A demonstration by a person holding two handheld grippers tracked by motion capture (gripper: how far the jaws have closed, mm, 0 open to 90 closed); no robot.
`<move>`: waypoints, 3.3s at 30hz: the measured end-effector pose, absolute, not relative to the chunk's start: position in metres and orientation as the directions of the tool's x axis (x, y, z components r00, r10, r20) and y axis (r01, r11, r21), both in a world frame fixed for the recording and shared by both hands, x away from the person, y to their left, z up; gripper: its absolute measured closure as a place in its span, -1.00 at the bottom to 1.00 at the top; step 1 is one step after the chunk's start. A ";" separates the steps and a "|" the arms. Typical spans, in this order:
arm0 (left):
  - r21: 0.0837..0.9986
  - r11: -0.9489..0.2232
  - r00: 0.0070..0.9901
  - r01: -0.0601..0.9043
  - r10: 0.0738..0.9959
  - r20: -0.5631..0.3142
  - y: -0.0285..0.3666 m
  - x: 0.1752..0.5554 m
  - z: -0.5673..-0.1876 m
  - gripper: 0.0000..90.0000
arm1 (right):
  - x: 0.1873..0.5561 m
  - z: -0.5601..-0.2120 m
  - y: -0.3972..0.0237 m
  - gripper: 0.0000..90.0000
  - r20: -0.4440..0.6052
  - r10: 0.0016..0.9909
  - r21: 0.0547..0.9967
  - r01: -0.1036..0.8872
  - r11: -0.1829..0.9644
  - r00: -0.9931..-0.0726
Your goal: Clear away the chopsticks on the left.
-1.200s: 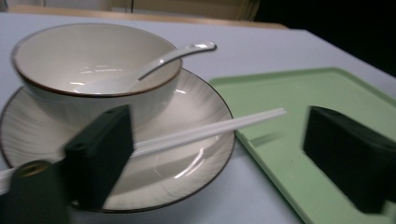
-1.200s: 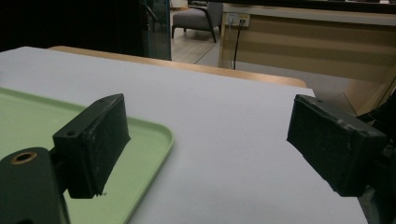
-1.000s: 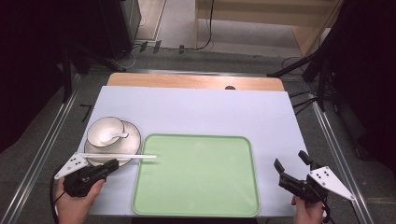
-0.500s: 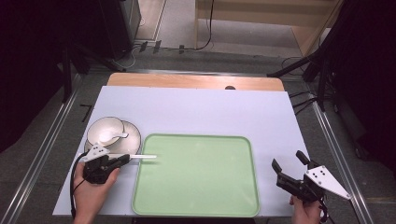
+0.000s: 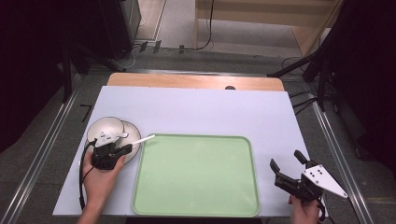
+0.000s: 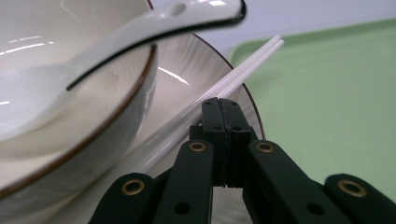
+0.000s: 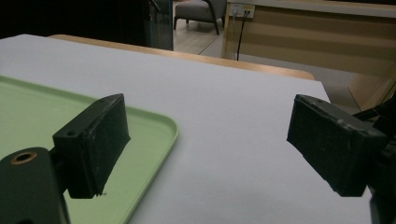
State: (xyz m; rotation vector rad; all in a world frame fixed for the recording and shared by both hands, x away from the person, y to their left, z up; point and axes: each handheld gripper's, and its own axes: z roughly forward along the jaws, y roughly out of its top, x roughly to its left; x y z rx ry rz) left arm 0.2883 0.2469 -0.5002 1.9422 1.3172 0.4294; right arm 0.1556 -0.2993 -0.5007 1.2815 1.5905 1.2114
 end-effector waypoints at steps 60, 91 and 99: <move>0.660 -0.386 0.532 0.645 0.846 -0.024 0.308 0.267 -0.470 0.70 | 0.161 -0.504 -0.295 -0.71 0.003 0.972 0.954 0.291 0.067 -0.236; 0.580 -0.510 0.609 0.635 0.793 0.029 0.278 0.267 -0.481 0.89 | 0.163 -0.506 -0.295 -0.71 0.003 0.970 0.952 0.299 0.072 -0.243; 0.610 -0.477 0.634 0.632 0.771 -0.054 0.256 0.249 -0.467 0.89 | 0.163 -0.506 -0.296 -0.71 0.005 0.970 0.952 0.297 0.070 -0.243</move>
